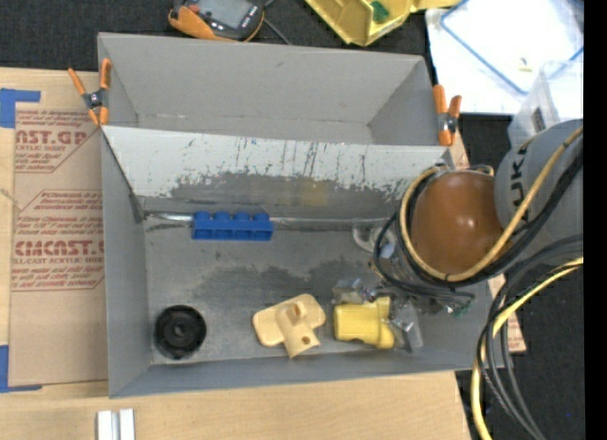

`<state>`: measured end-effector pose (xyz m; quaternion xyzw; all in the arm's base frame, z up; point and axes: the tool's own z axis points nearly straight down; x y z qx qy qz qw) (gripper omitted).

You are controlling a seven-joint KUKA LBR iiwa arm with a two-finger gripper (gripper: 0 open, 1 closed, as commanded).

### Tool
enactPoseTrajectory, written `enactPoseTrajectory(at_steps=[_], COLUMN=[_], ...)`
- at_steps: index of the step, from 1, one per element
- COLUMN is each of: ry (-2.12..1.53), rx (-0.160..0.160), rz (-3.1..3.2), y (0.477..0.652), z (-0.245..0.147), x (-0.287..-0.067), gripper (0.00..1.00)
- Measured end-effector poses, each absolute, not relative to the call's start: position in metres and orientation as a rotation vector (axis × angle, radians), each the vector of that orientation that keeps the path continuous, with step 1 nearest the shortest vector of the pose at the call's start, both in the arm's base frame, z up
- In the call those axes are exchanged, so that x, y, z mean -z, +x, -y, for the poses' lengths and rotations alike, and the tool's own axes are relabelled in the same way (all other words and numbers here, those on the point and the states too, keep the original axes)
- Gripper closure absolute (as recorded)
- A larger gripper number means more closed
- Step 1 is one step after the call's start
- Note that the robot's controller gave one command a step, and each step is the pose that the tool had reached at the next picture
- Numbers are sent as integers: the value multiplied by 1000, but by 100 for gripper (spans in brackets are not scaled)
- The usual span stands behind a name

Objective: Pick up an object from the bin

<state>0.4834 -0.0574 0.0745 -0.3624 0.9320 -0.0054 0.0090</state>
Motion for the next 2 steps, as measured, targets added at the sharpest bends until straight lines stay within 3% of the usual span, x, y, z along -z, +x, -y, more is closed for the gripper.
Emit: enactPoseTrajectory(at_steps=[1, 2], ry=[-1130, -1134], rx=[18, 7], rz=[-2909, -2919], y=[484, 480], z=[57, 56], x=[-80, -119], gripper=[100, 100])
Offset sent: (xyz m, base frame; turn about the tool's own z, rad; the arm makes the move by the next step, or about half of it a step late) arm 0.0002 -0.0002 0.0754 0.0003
